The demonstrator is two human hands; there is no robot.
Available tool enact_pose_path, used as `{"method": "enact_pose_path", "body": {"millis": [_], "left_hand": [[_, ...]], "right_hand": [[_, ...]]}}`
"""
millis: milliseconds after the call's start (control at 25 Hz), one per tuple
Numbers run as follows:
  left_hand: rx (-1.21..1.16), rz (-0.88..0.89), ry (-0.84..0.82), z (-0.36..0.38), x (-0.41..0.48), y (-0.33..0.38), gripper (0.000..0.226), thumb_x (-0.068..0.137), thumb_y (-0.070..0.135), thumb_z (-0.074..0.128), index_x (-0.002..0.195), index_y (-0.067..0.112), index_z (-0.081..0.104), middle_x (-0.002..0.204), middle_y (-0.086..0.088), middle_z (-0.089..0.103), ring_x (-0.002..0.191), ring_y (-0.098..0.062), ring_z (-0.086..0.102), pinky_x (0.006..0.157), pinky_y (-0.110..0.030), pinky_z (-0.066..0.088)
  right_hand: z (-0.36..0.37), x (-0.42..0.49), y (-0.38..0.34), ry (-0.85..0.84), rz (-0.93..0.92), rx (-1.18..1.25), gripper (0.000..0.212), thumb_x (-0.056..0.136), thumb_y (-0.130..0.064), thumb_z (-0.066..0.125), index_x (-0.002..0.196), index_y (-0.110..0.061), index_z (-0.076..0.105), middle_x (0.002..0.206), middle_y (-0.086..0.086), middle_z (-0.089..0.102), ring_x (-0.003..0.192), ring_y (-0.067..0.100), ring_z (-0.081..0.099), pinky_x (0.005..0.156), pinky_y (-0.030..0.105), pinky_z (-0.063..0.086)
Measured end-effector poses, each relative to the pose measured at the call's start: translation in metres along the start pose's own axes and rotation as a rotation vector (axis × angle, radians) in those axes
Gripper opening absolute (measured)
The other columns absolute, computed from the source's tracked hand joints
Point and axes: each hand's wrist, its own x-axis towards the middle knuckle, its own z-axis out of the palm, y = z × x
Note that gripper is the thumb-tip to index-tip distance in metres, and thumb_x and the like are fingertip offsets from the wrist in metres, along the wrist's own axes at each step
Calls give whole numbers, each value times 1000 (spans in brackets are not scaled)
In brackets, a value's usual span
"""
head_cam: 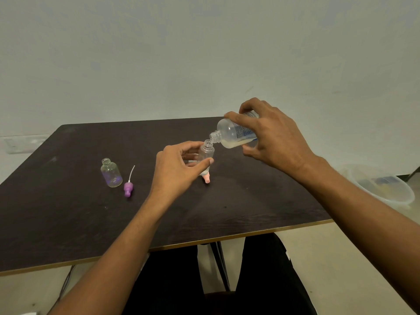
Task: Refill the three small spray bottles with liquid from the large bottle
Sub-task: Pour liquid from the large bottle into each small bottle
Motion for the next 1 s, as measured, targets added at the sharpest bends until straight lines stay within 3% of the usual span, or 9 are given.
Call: {"method": "enact_pose_path", "body": {"millis": [160, 760, 1000], "left_hand": [[15, -5, -4, 2, 0, -1, 49, 80, 35, 89, 126, 24, 75, 110, 6, 78, 97, -2, 73, 89, -28, 63], [3, -2, -5, 3, -1, -4, 48, 80, 34, 89, 125, 24, 75, 110, 7, 78, 98, -2, 73, 88, -28, 63], [4, 8, -7, 3, -2, -4, 48, 80, 34, 89, 124, 26, 75, 108, 11, 77, 93, 5, 71, 82, -12, 58]], "right_hand": [[0, -1, 0, 8, -4, -9, 78, 75, -26, 89, 146, -31, 56, 134, 6, 56, 113, 27, 60, 82, 35, 54], [3, -4, 1, 1, -15, -33, 79, 75, -26, 88, 147, -31, 55, 135, 5, 55, 114, 27, 59, 83, 36, 54], [2, -2, 0, 0, -20, -28, 79, 75, -25, 89, 146, -29, 56, 135, 7, 56, 114, 29, 60, 83, 38, 54]]}}
